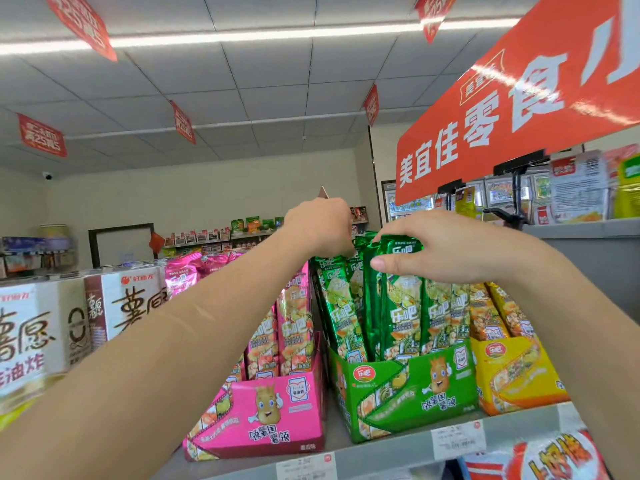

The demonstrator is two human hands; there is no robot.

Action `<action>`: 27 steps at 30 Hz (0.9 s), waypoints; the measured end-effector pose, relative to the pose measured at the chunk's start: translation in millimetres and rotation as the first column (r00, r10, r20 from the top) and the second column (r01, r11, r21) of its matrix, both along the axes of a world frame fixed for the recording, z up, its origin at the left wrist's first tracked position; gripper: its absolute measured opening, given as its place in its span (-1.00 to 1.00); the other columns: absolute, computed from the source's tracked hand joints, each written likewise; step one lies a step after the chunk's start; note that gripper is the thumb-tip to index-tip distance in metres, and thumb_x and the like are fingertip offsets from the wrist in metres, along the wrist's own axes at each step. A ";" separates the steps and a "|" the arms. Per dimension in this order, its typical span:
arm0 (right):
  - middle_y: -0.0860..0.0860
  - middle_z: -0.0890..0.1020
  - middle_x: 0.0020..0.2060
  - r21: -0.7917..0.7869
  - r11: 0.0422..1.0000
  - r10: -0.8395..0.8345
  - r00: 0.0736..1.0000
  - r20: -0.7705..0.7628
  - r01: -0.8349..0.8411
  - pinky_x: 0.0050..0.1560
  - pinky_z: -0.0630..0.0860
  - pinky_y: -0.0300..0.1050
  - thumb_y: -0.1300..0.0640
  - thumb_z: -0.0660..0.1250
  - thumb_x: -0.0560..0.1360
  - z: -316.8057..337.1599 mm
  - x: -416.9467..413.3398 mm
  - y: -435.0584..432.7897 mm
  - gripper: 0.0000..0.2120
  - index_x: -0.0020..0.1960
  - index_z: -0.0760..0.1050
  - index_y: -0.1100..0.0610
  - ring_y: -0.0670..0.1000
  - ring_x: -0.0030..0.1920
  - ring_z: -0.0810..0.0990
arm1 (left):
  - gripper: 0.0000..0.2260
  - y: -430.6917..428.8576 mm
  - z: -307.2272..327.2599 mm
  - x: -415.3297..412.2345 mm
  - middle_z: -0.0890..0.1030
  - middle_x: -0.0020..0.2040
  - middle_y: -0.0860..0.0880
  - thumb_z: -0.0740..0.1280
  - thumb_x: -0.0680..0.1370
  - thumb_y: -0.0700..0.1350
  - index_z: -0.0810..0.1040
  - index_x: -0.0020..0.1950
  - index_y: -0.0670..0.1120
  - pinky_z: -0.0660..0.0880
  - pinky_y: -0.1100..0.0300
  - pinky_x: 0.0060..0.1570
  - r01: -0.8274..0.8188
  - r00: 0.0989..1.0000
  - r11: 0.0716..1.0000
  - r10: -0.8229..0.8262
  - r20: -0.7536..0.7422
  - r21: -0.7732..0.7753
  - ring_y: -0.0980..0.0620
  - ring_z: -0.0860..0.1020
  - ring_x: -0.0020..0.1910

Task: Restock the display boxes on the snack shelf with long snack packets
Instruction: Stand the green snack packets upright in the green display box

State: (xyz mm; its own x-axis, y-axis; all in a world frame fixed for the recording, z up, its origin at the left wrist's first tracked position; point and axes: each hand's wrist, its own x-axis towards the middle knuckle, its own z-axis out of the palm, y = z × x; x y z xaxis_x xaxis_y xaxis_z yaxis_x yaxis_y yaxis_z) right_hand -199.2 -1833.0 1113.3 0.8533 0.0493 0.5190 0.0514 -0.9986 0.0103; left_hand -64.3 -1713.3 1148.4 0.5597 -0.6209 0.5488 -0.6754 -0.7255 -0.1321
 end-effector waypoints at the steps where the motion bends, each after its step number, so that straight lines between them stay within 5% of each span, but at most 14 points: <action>1: -0.01 0.52 0.32 0.027 0.999 0.020 1.000 0.001 -0.020 0.33 0.38 -0.03 -0.43 0.03 0.41 -0.7 -1.6 2.0 -0.23 0.39 0.44 0.06 0.02 0.31 0.46 | -0.85 -0.2 1.9 -0.3 0.65 -0.15 -0.01 0.47 0.44 0.04 0.66 -0.08 -0.01 0.57 0.05 -0.07 0.010 1.000 1.000 -0.011 -0.021 -0.012 -0.11 0.61 -0.09; 4: 0.07 0.58 0.17 0.119 0.989 0.083 0.996 0.043 -0.087 0.27 0.41 0.09 -0.40 -0.10 0.40 -4.5 -4.5 2.1 -0.20 0.27 0.50 0.16 0.09 0.20 0.52 | -0.83 2.2 4.9 1.3 0.56 -0.29 0.08 0.44 0.49 -0.01 0.56 -0.29 0.05 0.41 0.18 -0.18 0.097 0.989 0.994 -0.103 -0.106 -0.058 -0.01 0.54 -0.17; 7: -0.04 0.58 0.07 0.091 0.992 0.088 0.995 0.035 -0.091 0.18 0.43 -0.01 -0.19 0.02 0.59 -5.9 -2.2 -2.6 -0.53 0.23 0.51 0.07 0.02 0.13 0.53 | -0.89 7.2 6.0 3.6 0.52 -0.28 0.07 0.34 0.58 -0.06 0.54 -0.14 -0.01 0.35 0.20 -0.30 0.214 0.960 0.956 -0.244 -0.137 -0.199 0.07 0.48 -0.26; 10: -0.07 0.58 0.16 0.108 0.990 0.080 0.996 0.045 -0.085 0.19 0.42 -0.05 -0.14 0.10 0.61 -5.4 -0.3 -4.2 -0.63 0.28 0.50 -0.01 -0.03 0.17 0.51 | -0.88 12.2 6.8 1.2 0.56 -0.20 0.00 0.30 0.61 -0.05 0.45 0.03 -0.09 0.52 0.10 -0.27 0.313 0.907 0.877 -0.390 -0.159 -0.365 0.02 0.57 -0.31; 13: -0.07 0.60 0.15 0.094 0.992 0.075 0.994 0.073 -0.082 0.20 0.44 -0.02 -0.19 0.10 0.58 -7.1 0.1 -1.9 -0.60 0.26 0.52 -0.02 -0.03 0.16 0.52 | -0.66 16.2 5.2 -5.7 0.59 -0.15 0.04 0.46 0.49 0.00 0.47 0.19 -0.07 0.49 0.19 -0.25 0.321 0.870 0.898 -0.405 -0.282 -0.300 0.06 0.59 -0.24; 16: 0.00 0.62 -0.05 0.069 0.995 0.056 0.991 0.118 -0.065 0.10 0.48 0.06 -0.39 -0.07 0.44 -8.9 0.8 5.8 -0.33 0.11 0.56 0.05 0.02 0.00 0.55 | -0.75 17.6 4.2 -10.6 0.55 -0.20 0.06 0.40 0.51 -0.03 0.62 0.16 -0.05 0.40 0.22 -0.17 0.295 0.946 0.908 -0.321 -0.039 -0.299 -0.06 0.59 -0.07; 20: -0.03 0.62 0.06 0.010 1.000 -0.013 0.978 0.208 0.011 0.16 0.43 0.09 -0.46 -0.27 0.34 -16.9 6.6 9.7 -0.12 0.20 0.53 0.04 0.03 0.08 0.55 | -0.75 30.1 7.0 -22.6 0.64 0.02 0.01 0.25 0.59 -0.12 0.58 0.24 -0.04 0.48 0.11 0.02 0.479 0.876 0.559 -0.353 0.329 -0.676 -0.02 0.57 -0.02; 24: -0.11 0.60 0.04 -0.051 0.998 -0.027 0.952 0.305 0.044 0.12 0.36 0.07 -0.41 -0.35 0.42 -24.1 13.6 11.8 -0.18 0.26 0.48 -0.05 0.01 0.12 0.54 | -0.75 56.8 3.3 -37.4 0.57 0.03 0.00 0.23 0.61 -0.17 0.53 0.26 -0.16 0.52 -0.05 0.04 0.693 0.714 0.177 -0.307 0.630 -0.699 -0.04 0.55 0.00; 27: -0.09 0.61 -0.01 -0.053 0.997 -0.027 0.926 0.376 0.051 0.14 0.35 0.10 -0.39 -0.32 0.50 -28.3 16.1 14.5 -0.24 0.36 0.40 -0.06 0.03 0.13 0.53 | -0.73 84.7 -6.9 -43.8 0.57 0.07 -0.11 0.24 0.61 -0.20 0.50 0.28 -0.24 0.54 0.04 0.05 0.734 0.663 -0.006 -0.205 0.719 -0.679 -0.09 0.55 0.03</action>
State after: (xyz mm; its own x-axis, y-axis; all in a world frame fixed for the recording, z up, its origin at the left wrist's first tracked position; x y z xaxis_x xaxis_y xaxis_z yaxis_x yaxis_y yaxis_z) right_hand -183.2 -1818.4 1085.0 0.5989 0.0618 0.7984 -0.0068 -0.9966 0.0822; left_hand -108.1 -1628.6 1141.4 -0.0057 0.4258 0.9048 -0.9998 0.0139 -0.0128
